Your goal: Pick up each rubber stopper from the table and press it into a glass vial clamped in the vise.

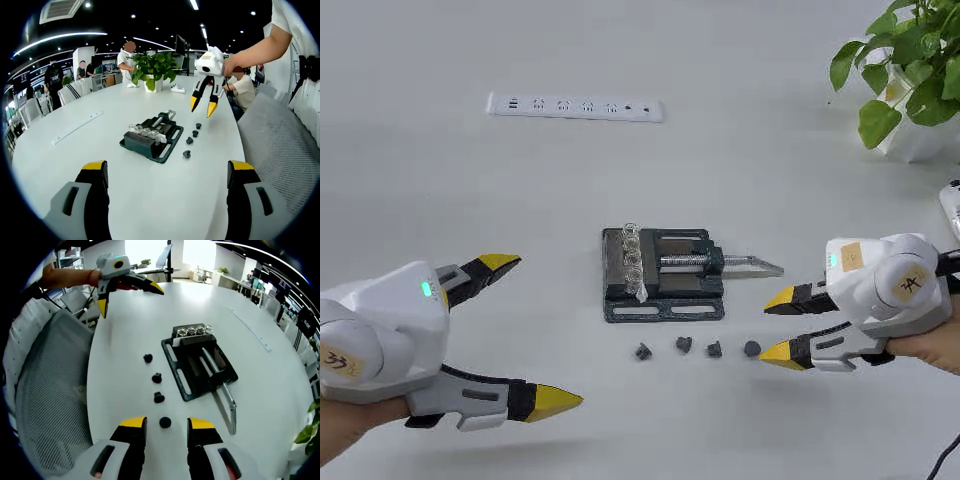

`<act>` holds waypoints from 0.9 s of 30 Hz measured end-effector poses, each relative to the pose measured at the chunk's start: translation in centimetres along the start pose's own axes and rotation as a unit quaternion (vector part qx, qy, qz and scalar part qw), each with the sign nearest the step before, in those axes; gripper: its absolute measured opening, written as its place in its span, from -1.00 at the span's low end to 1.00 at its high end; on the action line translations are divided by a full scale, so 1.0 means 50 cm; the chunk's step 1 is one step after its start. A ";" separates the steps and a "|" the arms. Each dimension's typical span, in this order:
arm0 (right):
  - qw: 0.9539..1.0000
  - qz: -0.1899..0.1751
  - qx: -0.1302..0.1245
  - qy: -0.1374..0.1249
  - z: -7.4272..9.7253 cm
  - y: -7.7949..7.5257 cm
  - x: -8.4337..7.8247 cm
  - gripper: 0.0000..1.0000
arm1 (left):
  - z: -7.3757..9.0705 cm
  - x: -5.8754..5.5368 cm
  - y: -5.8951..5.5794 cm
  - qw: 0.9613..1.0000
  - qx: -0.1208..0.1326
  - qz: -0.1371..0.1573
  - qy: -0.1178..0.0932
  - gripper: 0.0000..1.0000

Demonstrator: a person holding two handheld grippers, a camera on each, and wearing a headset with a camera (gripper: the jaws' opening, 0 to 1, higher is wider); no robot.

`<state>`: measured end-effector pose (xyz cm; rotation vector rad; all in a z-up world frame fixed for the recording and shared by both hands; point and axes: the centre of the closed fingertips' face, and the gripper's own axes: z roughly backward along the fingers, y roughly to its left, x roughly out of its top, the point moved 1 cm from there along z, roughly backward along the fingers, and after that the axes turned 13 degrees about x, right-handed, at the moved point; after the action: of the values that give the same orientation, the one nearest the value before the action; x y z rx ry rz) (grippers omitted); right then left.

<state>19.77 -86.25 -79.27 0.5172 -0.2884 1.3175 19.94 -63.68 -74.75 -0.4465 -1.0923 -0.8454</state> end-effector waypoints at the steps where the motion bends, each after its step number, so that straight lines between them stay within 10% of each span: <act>1: 1.000 0.000 0.003 0.003 -0.003 0.000 0.000 -0.45 | 0.000 0.000 0.000 1.000 0.000 0.000 0.000 0.98; 27: 0.994 0.055 0.027 0.091 -0.053 -0.001 -0.033 -0.75 | -0.001 -0.007 0.003 1.000 0.003 0.008 0.001 0.96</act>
<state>19.20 -86.30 -82.36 0.4278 -0.1334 1.4728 20.01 -63.50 -75.10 -0.4493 -1.0871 -0.8284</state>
